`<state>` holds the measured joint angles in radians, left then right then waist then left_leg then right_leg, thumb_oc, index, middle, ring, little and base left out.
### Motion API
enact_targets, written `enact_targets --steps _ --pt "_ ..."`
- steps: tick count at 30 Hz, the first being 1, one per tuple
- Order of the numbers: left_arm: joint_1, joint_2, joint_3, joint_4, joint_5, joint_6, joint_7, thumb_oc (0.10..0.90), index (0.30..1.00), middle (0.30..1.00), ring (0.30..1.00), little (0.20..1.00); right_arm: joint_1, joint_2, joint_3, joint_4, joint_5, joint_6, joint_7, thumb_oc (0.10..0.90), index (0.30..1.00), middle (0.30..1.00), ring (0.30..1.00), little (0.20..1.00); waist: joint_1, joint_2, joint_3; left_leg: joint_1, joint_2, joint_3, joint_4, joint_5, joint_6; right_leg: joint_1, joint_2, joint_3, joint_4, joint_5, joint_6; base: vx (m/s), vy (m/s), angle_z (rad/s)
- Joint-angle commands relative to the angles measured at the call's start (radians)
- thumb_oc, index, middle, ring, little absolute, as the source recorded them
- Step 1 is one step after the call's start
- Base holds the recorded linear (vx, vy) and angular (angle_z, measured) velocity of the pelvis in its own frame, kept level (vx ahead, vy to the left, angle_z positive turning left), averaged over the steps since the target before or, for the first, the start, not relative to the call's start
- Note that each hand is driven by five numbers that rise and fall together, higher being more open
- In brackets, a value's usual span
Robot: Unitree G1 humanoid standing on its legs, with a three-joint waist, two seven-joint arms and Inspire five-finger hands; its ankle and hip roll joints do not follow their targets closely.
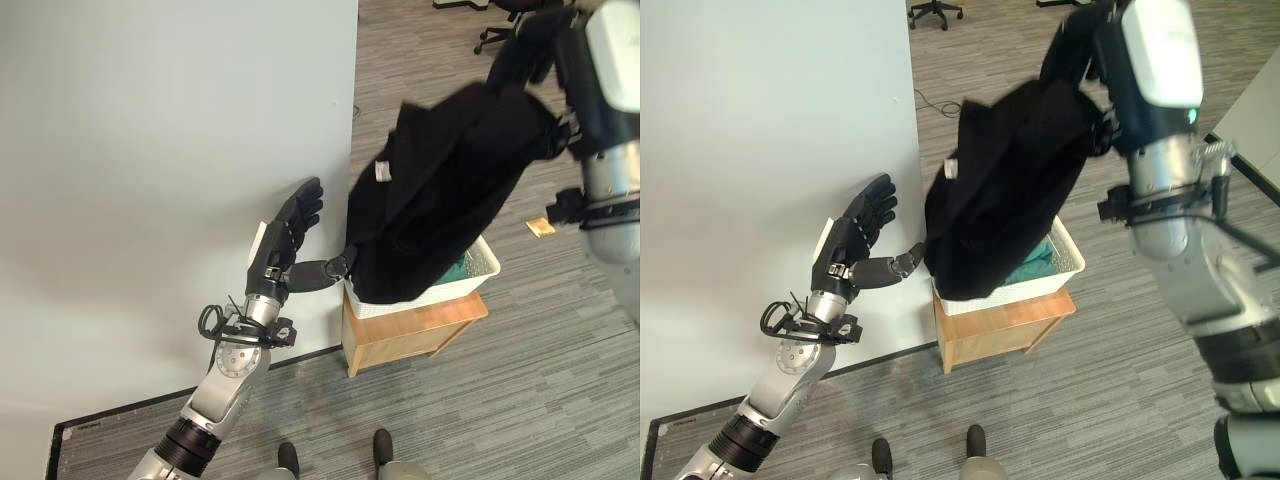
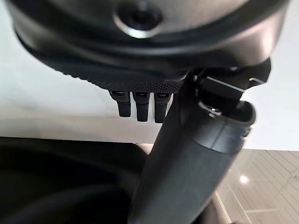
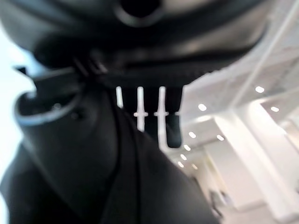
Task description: Pick up bed clothes into laundry basket.
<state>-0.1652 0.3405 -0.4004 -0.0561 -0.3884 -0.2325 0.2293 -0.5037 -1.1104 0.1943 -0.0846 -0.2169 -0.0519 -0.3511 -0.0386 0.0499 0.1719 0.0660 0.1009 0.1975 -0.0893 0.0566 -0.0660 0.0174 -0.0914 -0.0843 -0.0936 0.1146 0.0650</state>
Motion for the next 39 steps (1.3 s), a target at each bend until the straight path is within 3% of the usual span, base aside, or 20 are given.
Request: enact_targets --steps 1,6,8,13,19,30,35,39 --pt "-0.094 -0.008 -0.011 -0.064 0.036 -0.066 -0.008 0.800 0.900 0.900 0.900 0.900 -0.151 -0.040 -0.123 -0.050 -0.119 0.013 -0.051 0.400 0.300 0.300 0.300 0.300 0.025 -0.020 -0.044 -0.004 0.042 0.002 0.002 -0.054 -0.027 0.085 -0.091 -0.071 0.006 -0.120 0.117 0.00 0.000 0.00" --pt "-0.108 -0.002 -0.029 -0.062 0.054 -0.059 -0.006 0.800 0.900 0.900 0.900 0.900 -0.208 -0.054 -0.072 -0.061 -0.245 0.056 -0.050 0.400 0.300 0.300 0.300 0.300 0.029 -0.020 -0.040 -0.014 0.041 0.009 0.002 -0.057 -0.024 0.064 -0.097 -0.064 0.006 -0.114 0.120 0.00 0.000 0.00" --pt "-0.122 0.000 -0.030 -0.060 0.058 -0.061 0.002 0.800 0.900 0.900 0.900 0.900 -0.320 -0.050 0.023 -0.047 -0.278 0.062 -0.051 0.400 0.300 0.300 0.300 0.300 0.028 -0.017 -0.032 -0.025 0.038 0.016 0.002 -0.056 -0.023 0.047 -0.099 -0.055 0.006 -0.109 0.123 -0.03 0.022 -0.06" --pt "-0.139 -0.012 -0.062 -0.026 0.025 -0.057 -0.006 0.800 0.900 0.900 0.900 0.900 -0.499 0.082 0.174 -0.003 -0.291 0.083 -0.039 0.400 0.300 0.300 0.300 0.300 0.051 -0.021 -0.018 -0.053 0.036 0.020 0.002 -0.050 -0.020 0.015 -0.107 -0.058 0.006 -0.097 0.127 -0.01 0.001 -0.06" --pt "-0.140 -0.007 -0.063 -0.013 -0.006 -0.063 -0.021 0.800 0.900 0.900 0.900 0.900 -0.616 0.106 0.299 0.149 -0.341 0.128 -0.032 0.400 0.300 0.300 0.300 0.300 0.084 -0.021 0.011 -0.107 0.024 0.009 0.002 -0.035 -0.020 -0.034 -0.122 -0.068 0.006 -0.080 0.133 -0.03 0.006 0.03" --pt "-0.125 0.005 -0.048 -0.007 -0.019 -0.069 -0.011 0.800 0.900 0.900 0.900 0.900 -0.651 0.121 0.362 0.328 -0.362 0.176 -0.032 0.400 0.300 0.300 0.300 0.300 0.107 0.005 0.055 -0.163 0.002 -0.011 0.002 -0.023 -0.015 -0.072 -0.142 -0.084 0.006 -0.066 0.134 -0.01 0.004 0.08" --pt "-0.151 -0.037 -0.052 0.028 -0.024 -0.067 -0.005 0.800 0.900 0.900 0.900 0.900 -0.430 0.272 0.243 0.327 -0.351 0.177 -0.009 0.400 0.300 0.300 0.300 0.300 0.102 0.011 0.080 -0.180 -0.003 -0.025 0.002 -0.021 -0.009 -0.076 -0.148 -0.094 0.006 -0.066 0.132 0.01 -0.019 0.02" --pt "-0.160 -0.046 -0.086 0.035 -0.012 -0.066 -0.020 0.800 0.900 0.900 0.900 0.900 -0.332 0.308 0.239 0.384 -0.378 0.176 0.011 0.400 0.300 0.300 0.300 0.300 0.111 0.003 0.084 -0.182 -0.003 -0.043 0.002 -0.023 -0.007 -0.068 -0.145 -0.101 0.006 -0.072 0.132 0.02 -0.044 0.16"
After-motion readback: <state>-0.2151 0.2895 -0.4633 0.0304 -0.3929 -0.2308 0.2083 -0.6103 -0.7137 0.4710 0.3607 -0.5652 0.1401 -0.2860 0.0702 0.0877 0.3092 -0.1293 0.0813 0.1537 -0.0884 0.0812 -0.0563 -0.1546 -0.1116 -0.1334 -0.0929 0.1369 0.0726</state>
